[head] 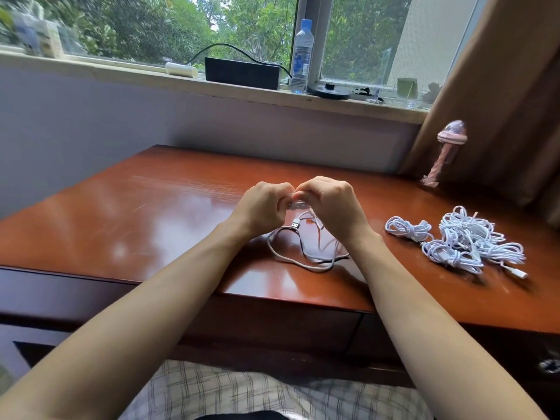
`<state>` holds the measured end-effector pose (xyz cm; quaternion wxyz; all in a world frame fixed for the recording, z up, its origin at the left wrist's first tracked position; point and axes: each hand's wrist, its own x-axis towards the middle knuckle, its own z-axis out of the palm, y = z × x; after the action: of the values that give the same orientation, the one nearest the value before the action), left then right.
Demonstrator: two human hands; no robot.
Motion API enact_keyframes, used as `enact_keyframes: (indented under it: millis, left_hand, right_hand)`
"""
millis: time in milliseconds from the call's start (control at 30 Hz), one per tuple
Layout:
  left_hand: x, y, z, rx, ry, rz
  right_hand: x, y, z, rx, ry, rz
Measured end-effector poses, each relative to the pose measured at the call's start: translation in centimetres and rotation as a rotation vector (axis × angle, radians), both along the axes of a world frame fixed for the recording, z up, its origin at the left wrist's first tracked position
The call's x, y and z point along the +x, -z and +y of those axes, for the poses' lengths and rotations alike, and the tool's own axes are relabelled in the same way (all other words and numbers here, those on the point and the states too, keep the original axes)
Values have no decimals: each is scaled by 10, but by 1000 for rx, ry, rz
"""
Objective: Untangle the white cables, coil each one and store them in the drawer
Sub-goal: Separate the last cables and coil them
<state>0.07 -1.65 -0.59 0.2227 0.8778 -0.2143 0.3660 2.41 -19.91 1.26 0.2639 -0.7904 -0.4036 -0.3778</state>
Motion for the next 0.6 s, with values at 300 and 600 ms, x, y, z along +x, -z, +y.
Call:
enact_keyframes:
  millis: [300, 600]
  left_hand:
    - [-7, -6, -6, -38, 82, -70]
    - [-11, -8, -11, -102, 197, -87]
  right_hand:
    - [-1, -3, -2, 301, -19, 401]
    - [-2, -3, -2, 580, -211, 797]
